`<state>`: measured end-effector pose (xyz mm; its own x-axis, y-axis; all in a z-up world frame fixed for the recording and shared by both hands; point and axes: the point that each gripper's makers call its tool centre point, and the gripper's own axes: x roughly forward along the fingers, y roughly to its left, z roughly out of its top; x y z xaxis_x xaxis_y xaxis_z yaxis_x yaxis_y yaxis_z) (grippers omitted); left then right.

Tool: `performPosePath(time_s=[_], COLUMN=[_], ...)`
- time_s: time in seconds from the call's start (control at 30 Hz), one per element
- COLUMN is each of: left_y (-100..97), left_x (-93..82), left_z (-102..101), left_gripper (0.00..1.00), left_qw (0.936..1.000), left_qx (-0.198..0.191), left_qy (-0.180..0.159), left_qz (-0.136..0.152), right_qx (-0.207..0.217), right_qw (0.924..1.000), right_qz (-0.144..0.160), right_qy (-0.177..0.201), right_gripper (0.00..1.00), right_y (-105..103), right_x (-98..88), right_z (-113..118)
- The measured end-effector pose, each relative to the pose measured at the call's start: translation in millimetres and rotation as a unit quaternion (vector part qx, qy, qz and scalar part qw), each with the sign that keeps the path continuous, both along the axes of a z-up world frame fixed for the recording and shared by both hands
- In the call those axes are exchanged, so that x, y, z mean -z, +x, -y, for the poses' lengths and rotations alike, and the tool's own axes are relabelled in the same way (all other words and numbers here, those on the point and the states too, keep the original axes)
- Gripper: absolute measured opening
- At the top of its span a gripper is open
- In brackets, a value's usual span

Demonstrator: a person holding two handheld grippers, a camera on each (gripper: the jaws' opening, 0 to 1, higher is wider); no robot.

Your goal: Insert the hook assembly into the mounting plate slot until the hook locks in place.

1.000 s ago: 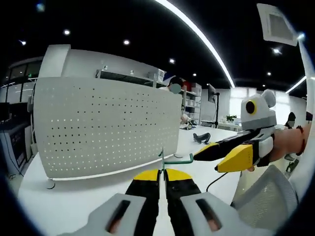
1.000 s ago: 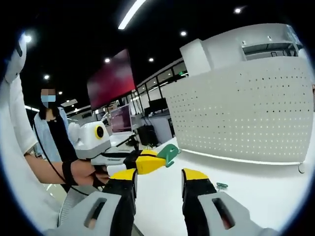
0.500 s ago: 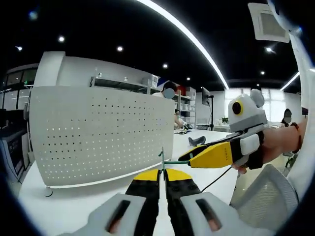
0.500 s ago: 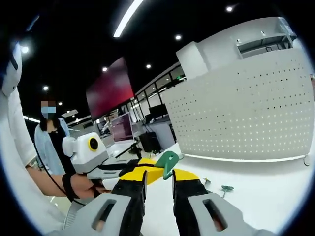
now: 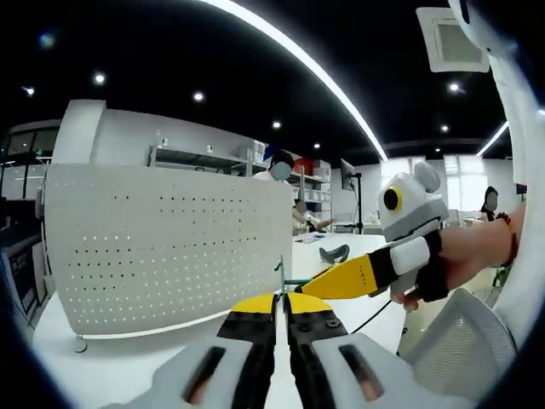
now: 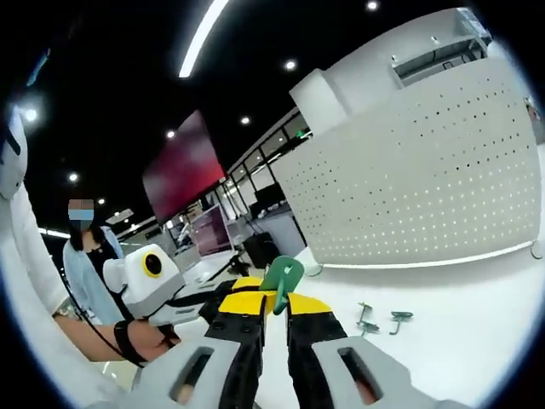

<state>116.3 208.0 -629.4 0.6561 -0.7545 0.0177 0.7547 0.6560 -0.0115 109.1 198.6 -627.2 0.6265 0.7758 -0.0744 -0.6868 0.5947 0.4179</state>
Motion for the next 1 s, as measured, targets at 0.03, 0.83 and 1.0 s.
performPosePath(time_s=[0.03,0.83,1.0], left_y=[-0.3,-3.3,-2.3], left_x=[-0.4,-7.7,-6.4], left_z=[0.4,-1.1,-2.4], left_gripper=[0.03,0.03,0.03], left_qw=[1.0,0.9983,0.9982], left_qx=[0.002,-0.008,-0.008], left_qy=[-0.001,0.015,0.014], left_qz=[0.0,0.056,0.057], right_qx=[0.0,0.006,0.015], right_qw=[1.0,0.9928,0.9895], right_qz=[-0.002,-0.078,-0.103], right_qy=[0.003,0.09,0.1], right_gripper=[0.06,0.02,0.01], right_y=[0.2,0.9,1.7], right_x=[0.0,-3.0,-1.6], right_z=[0.4,-0.5,-1.0])
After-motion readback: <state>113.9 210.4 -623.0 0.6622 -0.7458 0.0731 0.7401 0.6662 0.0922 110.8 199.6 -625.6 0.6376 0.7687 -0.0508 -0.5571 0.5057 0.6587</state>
